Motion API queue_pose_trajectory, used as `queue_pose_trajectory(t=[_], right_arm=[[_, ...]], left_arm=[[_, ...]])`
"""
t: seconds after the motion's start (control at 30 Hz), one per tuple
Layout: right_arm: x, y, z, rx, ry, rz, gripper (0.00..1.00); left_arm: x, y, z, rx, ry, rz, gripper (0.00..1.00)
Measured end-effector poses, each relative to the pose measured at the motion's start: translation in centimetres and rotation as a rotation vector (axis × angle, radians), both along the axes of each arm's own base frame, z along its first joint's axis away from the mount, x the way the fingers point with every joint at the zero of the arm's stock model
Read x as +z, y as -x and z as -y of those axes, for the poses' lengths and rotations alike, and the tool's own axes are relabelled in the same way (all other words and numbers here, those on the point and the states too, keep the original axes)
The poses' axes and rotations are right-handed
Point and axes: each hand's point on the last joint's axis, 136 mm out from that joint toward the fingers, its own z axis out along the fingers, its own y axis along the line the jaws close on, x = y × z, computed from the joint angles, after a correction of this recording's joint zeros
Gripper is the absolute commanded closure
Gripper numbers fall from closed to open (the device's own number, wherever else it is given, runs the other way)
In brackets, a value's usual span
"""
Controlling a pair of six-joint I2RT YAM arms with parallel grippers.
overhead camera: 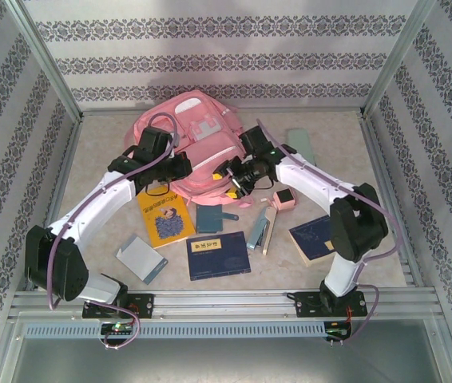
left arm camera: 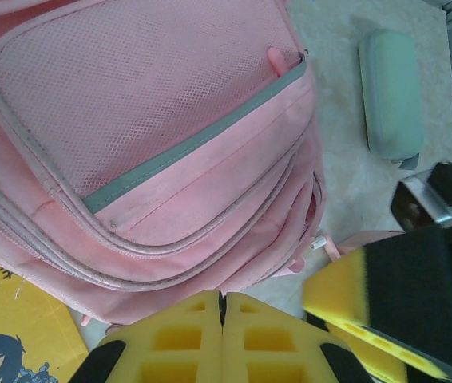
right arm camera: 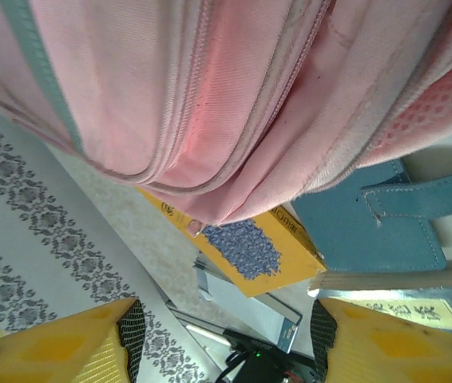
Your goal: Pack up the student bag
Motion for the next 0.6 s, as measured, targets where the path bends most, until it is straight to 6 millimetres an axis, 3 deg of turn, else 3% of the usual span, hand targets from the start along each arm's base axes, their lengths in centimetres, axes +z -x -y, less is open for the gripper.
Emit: queue_pose_trajectory(t=[0.2,0.3,0.5,0.6], right_arm=[[-4.7,-0.7,-1.3,0.018,0.070,-0.052,0.44],[-6.1,-2.0,-1.9,0.018,0.091,-0.051,0.54],[-6.1,-3.1,-2.1,0.003,0.109,-0.044,0.97],[-5.1,-3.9,-2.3,-0.007,0.106,-0.029,1.00]], left_arm=[[-2.7,1.9,-0.9,0.006,-0.030,-0.058,1.00],[-3.2,2.5,-1.2,0.008,-0.040,-0.072,1.00],[-2.8,3.1,-1.9,0.002,-0.074,-0.050,0.87],[-3.0,3.4,-2.2,-0.008,-0.094,-0.057,0.69]])
